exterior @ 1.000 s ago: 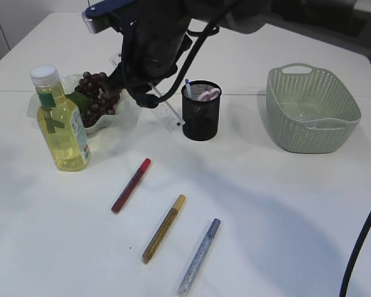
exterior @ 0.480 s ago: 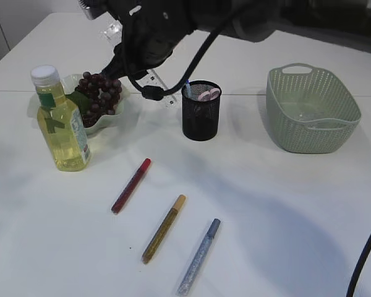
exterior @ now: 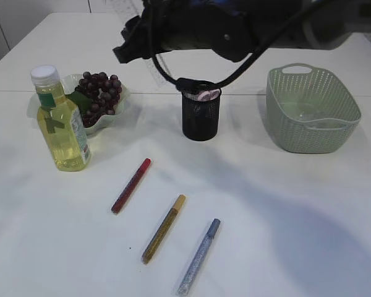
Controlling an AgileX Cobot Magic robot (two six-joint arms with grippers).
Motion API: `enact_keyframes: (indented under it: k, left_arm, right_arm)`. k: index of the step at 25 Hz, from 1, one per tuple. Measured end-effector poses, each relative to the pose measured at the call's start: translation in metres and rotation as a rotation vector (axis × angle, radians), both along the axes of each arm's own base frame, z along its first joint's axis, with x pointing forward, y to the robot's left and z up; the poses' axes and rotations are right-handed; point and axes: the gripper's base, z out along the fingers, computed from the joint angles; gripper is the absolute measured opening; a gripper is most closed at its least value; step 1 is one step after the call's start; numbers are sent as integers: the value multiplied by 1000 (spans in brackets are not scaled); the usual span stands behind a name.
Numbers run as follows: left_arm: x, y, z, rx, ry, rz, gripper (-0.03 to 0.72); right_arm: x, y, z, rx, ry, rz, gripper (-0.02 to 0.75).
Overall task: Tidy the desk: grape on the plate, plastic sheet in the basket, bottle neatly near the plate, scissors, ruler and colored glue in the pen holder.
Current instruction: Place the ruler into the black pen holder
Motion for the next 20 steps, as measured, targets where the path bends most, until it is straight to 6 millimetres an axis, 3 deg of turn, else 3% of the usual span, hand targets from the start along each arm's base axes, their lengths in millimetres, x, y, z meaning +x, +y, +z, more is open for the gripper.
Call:
enact_keyframes:
  k: [11,20]
  left_arm:
    - [0,0,0,2,-1,1,349]
    - [0,0,0,3,-2,2,349]
  right_arm:
    - [35,-64,6,98,-110,-105,300]
    - [42,-100,-18,177,-156,-141,300]
